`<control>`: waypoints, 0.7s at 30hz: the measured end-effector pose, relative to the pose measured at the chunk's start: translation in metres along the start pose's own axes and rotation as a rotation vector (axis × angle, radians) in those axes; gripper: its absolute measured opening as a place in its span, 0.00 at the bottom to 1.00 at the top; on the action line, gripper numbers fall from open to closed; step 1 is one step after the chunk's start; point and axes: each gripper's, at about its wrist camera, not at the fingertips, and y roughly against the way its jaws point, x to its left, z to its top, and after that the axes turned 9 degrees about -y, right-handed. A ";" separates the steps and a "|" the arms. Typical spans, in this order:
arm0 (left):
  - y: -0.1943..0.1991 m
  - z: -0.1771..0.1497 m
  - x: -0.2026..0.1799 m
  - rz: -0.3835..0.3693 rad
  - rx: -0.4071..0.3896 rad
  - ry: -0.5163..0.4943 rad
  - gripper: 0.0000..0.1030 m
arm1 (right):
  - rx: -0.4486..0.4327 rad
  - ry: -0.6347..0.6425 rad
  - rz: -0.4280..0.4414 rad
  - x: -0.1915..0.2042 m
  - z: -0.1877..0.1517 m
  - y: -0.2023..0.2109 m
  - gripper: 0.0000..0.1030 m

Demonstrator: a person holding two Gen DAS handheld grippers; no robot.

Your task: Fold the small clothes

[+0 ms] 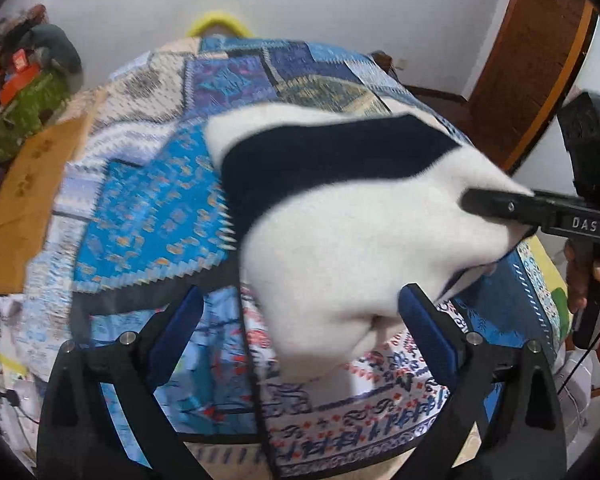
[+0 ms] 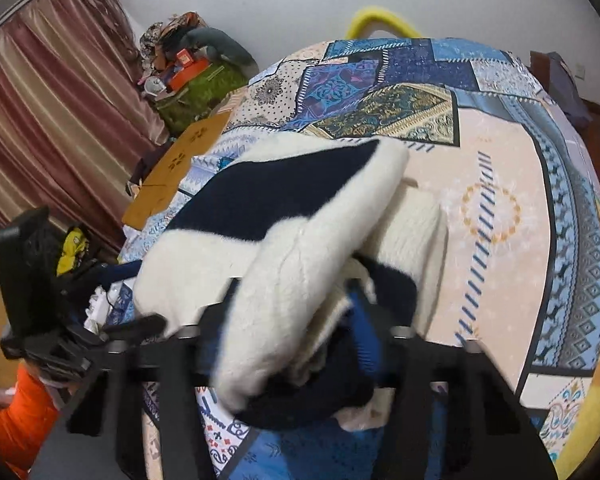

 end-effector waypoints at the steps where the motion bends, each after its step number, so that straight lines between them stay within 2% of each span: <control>1: 0.004 0.001 0.002 0.016 -0.006 -0.001 0.96 | 0.000 -0.005 0.010 -0.001 0.000 0.002 0.24; 5: 0.007 0.005 0.015 0.065 -0.012 0.029 0.96 | -0.043 0.048 0.025 0.008 -0.002 0.022 0.19; 9: -0.011 -0.003 0.025 0.016 0.017 0.083 0.97 | -0.087 0.092 -0.006 0.015 -0.011 0.035 0.19; 13: -0.031 -0.012 0.027 -0.064 0.050 0.123 1.00 | -0.074 0.091 -0.073 -0.001 -0.024 0.022 0.19; 14: -0.035 -0.015 0.027 -0.081 0.054 0.137 1.00 | -0.058 0.070 -0.088 -0.010 -0.027 0.015 0.19; 16: -0.035 -0.017 0.026 -0.084 0.048 0.137 1.00 | -0.050 0.017 -0.064 -0.023 -0.031 0.011 0.19; 18: -0.027 -0.018 0.021 -0.050 0.027 0.095 1.00 | -0.062 0.001 -0.057 -0.025 -0.031 0.016 0.24; 20: -0.013 -0.017 0.016 0.001 -0.013 0.045 1.00 | -0.043 0.016 -0.070 -0.019 -0.031 0.021 0.41; 21: -0.007 -0.016 0.015 0.019 -0.037 0.030 1.00 | -0.031 0.024 -0.086 -0.017 -0.029 0.023 0.46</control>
